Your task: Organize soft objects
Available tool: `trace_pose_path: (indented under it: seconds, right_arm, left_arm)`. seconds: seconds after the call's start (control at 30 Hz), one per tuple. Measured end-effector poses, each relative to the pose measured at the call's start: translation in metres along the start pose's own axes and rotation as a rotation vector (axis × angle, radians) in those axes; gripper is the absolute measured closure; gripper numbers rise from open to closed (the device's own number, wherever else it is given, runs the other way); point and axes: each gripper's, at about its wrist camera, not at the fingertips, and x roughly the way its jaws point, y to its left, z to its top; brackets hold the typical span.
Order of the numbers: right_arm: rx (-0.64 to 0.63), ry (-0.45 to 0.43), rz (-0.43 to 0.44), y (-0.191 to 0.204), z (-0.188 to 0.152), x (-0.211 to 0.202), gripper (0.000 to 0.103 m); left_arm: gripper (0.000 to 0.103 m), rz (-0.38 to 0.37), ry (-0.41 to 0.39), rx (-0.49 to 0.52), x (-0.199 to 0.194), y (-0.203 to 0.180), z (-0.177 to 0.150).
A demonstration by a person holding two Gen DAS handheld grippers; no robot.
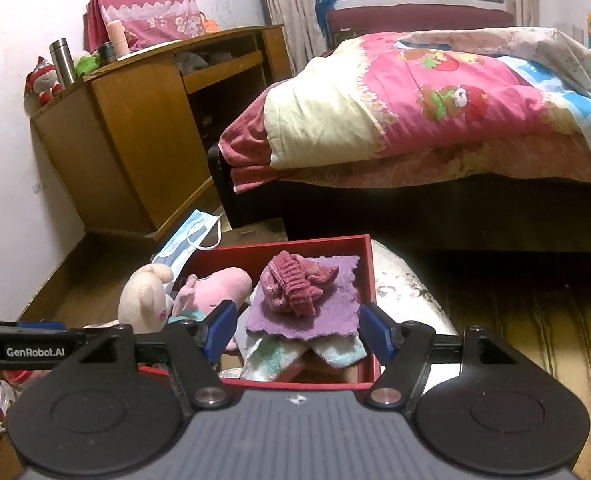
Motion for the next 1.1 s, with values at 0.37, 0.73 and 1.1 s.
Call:
trace_pose_path:
  seconds: [0.37, 0.73, 1.1]
  right_arm:
    - [0.006, 0.019, 0.008, 0.001, -0.022, -0.017, 0.063]
    - [-0.006, 0.019, 0.024, 0.006, -0.041, -0.037, 0.063]
    - [-0.011, 0.021, 0.033, 0.013, -0.056, -0.05, 0.063]
  left_arm:
    - [0.021, -0.004, 0.004, 0.041, -0.018, -0.006, -0.027]
    - [0.021, -0.012, -0.002, 0.059, -0.035, -0.007, -0.045]
    - [0.02, -0.009, -0.023, 0.093, -0.05, -0.011, -0.06]
